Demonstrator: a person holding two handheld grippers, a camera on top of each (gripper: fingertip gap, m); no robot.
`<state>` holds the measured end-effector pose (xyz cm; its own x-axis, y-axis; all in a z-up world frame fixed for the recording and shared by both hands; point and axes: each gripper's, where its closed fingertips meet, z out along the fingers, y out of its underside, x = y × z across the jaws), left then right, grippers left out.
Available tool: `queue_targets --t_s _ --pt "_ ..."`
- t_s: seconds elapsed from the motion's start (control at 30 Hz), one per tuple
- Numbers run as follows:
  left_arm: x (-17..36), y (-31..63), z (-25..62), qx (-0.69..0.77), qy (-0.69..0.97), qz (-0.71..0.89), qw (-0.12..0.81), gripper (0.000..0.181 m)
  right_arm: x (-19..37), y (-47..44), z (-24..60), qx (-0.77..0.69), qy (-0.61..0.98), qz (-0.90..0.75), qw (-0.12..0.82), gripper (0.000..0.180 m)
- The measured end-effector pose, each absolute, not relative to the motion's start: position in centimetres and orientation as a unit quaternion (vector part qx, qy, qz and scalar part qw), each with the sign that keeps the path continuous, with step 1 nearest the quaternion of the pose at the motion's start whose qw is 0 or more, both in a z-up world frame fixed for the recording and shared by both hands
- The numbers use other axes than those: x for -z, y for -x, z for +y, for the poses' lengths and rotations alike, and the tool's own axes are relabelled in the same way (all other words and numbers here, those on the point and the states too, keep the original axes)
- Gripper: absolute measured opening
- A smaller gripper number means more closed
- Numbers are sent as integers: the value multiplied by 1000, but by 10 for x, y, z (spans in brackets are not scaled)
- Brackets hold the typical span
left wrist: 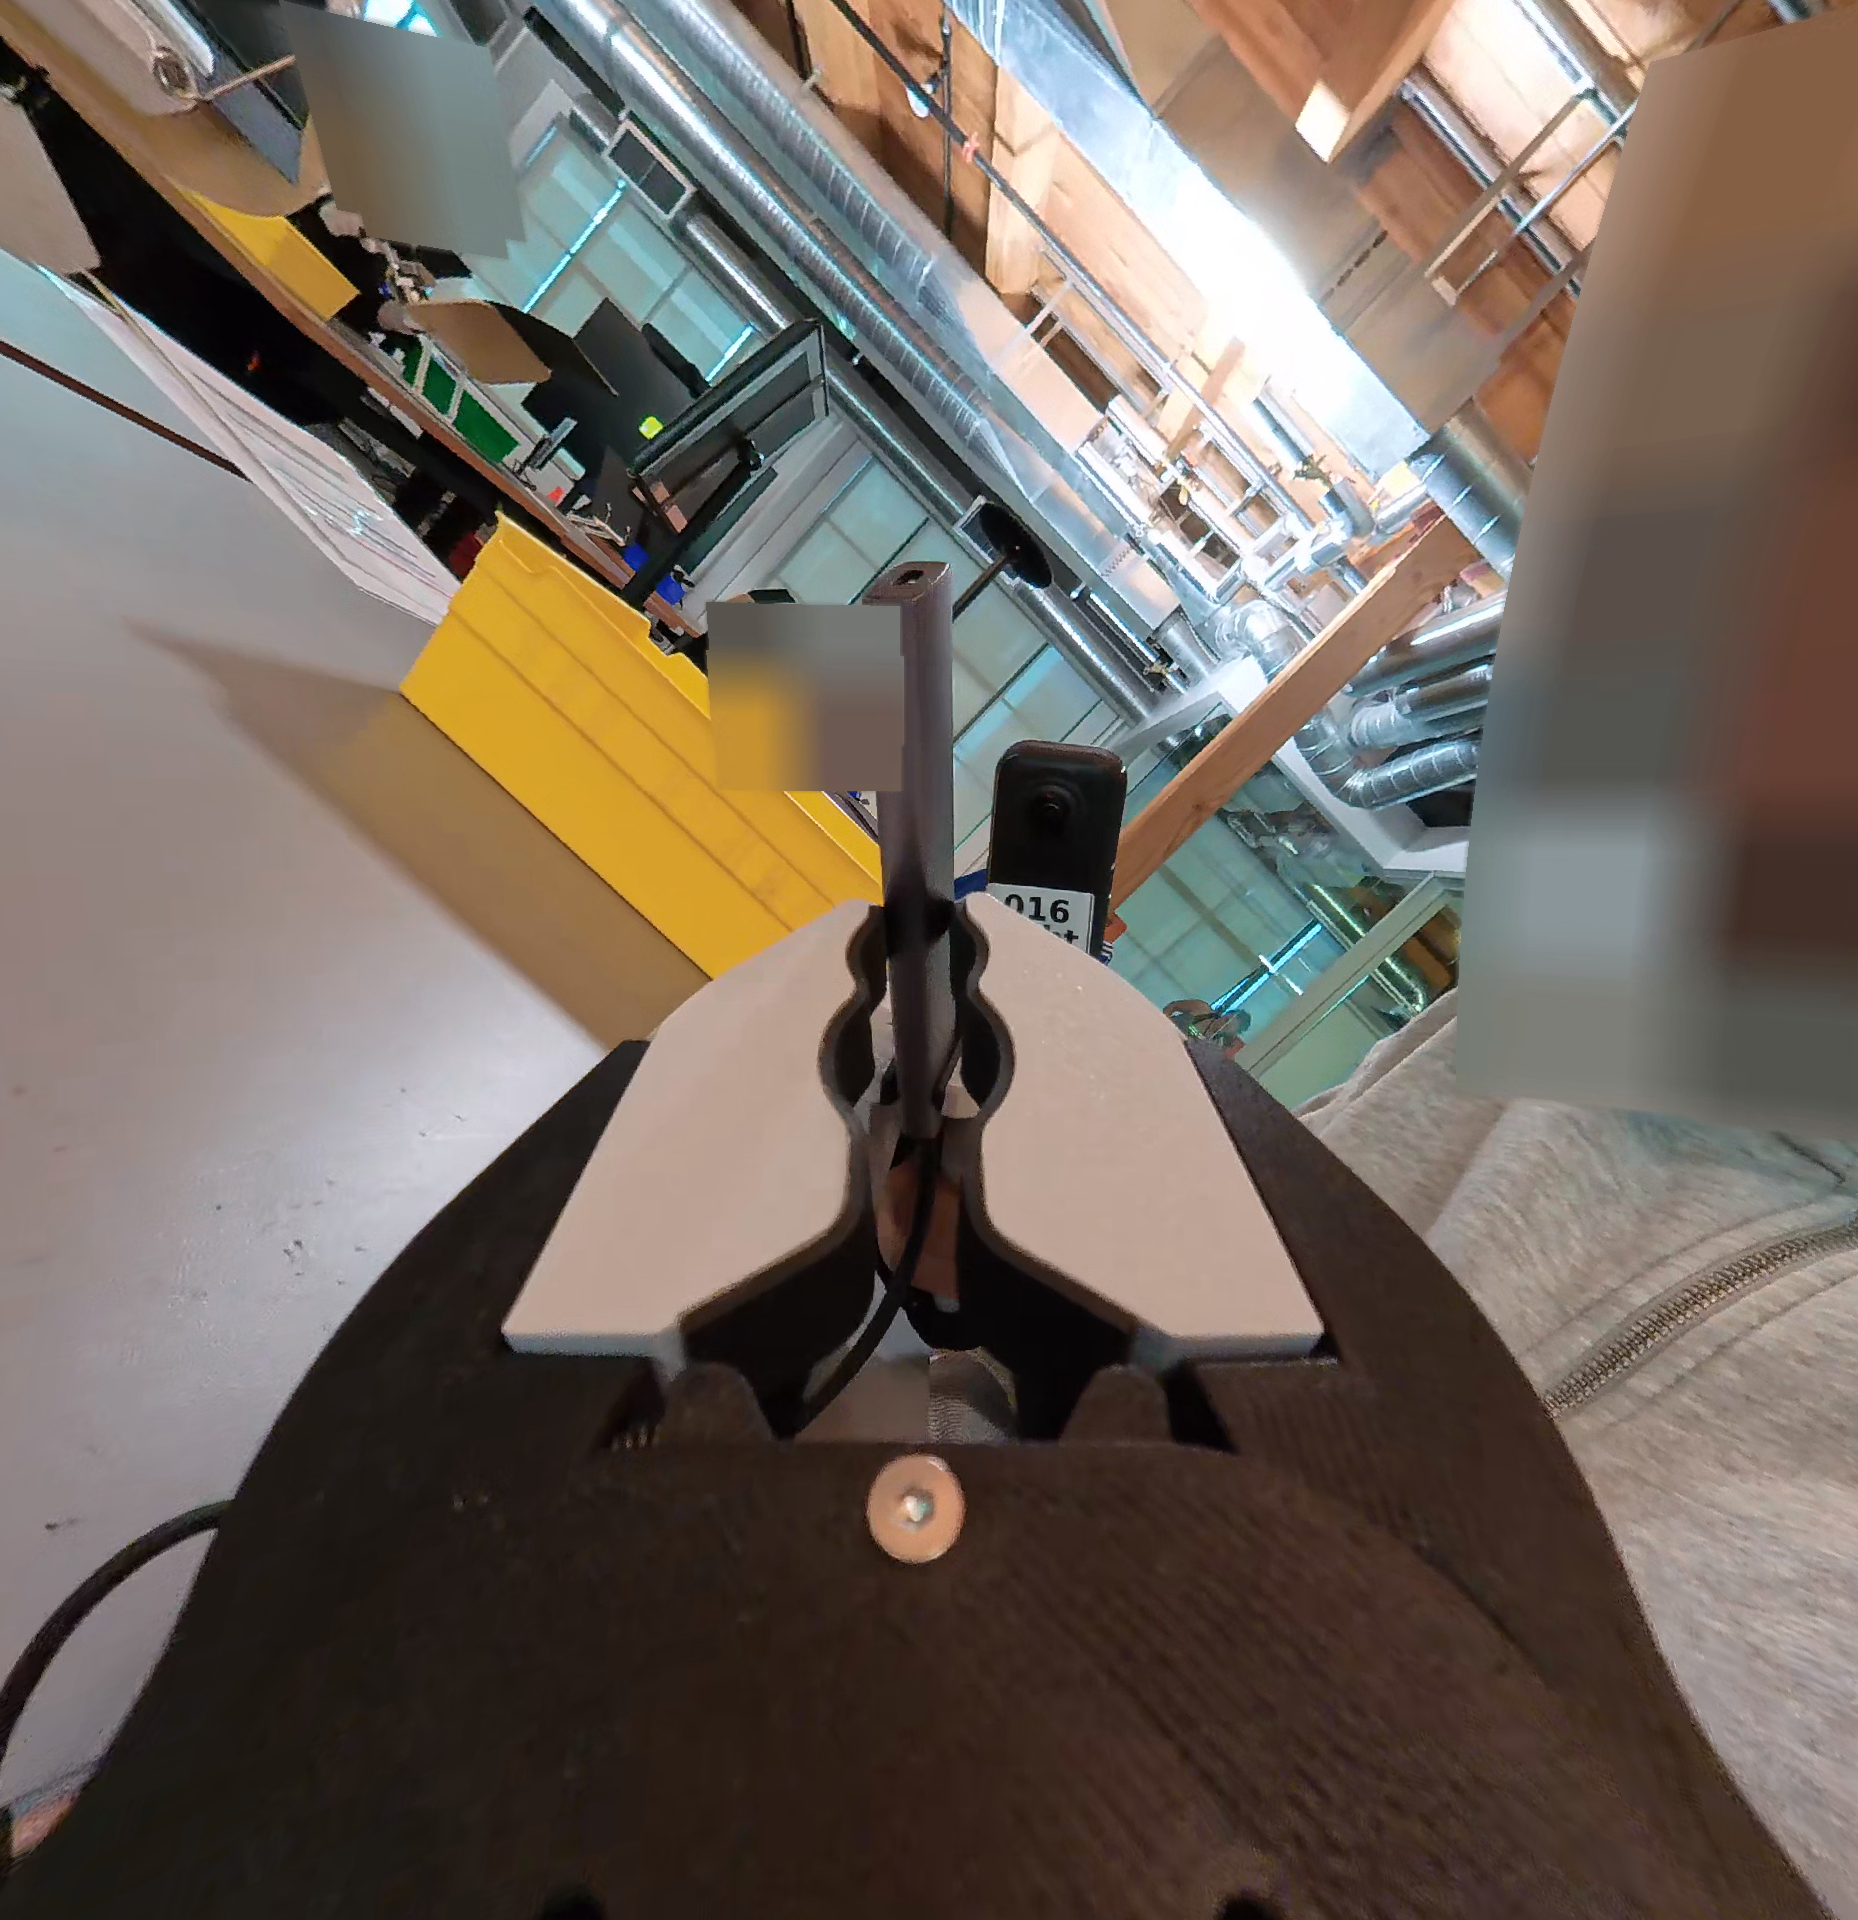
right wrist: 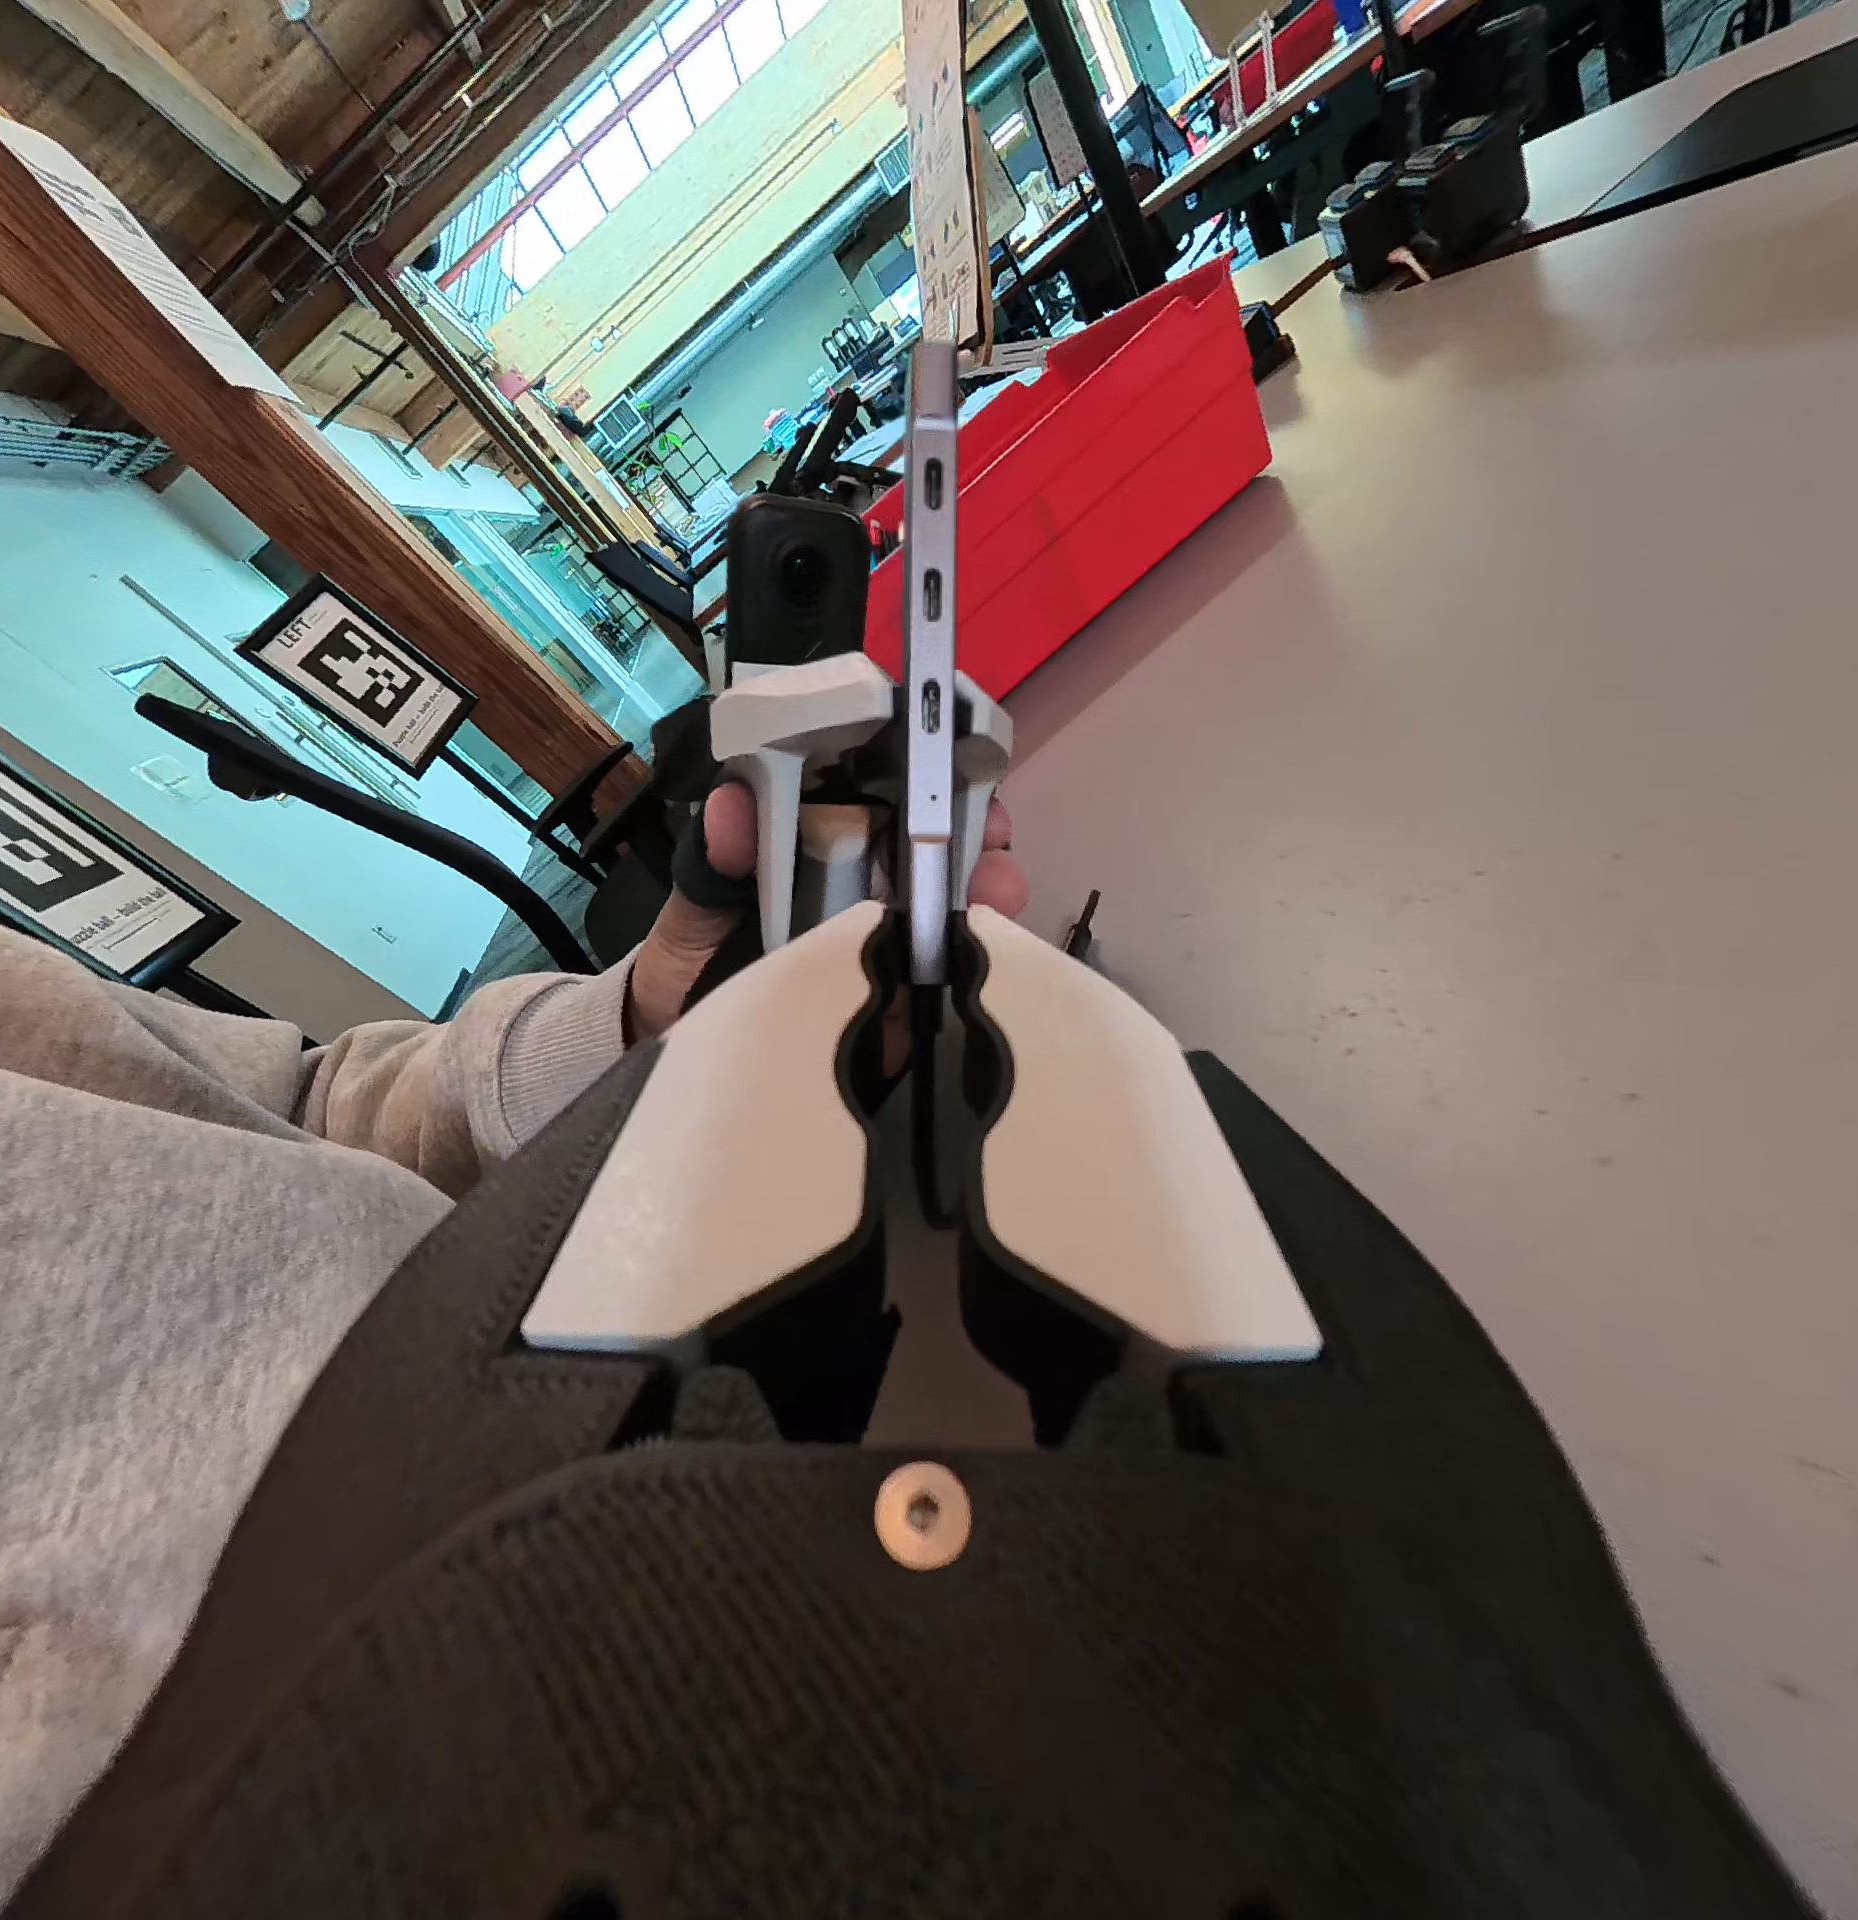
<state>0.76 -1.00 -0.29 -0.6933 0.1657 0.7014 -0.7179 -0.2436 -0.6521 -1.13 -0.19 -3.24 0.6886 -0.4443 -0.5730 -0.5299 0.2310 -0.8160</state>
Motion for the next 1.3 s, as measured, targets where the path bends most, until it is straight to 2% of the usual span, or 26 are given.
queue_targets --t_s 0.07,0.2,0.27,0.33,0.4,0.5,0.77,0.97,1.3 --pt "4 -6 -12 -742 -256 -543 299 14 33 10 -3 -29 619 396 678 10" --pt "13 4 -23 -712 -253 -565 331 39 31 7 -7 -37 602 409 685 10" --pt "13 6 -25 -710 -254 -565 336 44 30 7 -8 -50 592 413 690 9" --pt "12 4 -24 -715 -255 -561 329 39 29 7 -8 -60 587 414 693 9" --pt "10 1 -20 -721 -254 -557 323 23 29 7 -8 -58 587 413 694 10" --pt "10 0 -19 -722 -259 -551 329 12 28 8 -6 -60 588 410 695 9" --pt "6 3 -18 -728 -244 -556 318 10 26 11 -4 -82 580 405 702 10" --pt "4 1 -16 -735 -242 -551 313 10 26 12 -3 -78 582 402 703 20" --pt "5 2 -17 -732 -240 -554 316 10 23 10 -8 -82 568 405 712 11"
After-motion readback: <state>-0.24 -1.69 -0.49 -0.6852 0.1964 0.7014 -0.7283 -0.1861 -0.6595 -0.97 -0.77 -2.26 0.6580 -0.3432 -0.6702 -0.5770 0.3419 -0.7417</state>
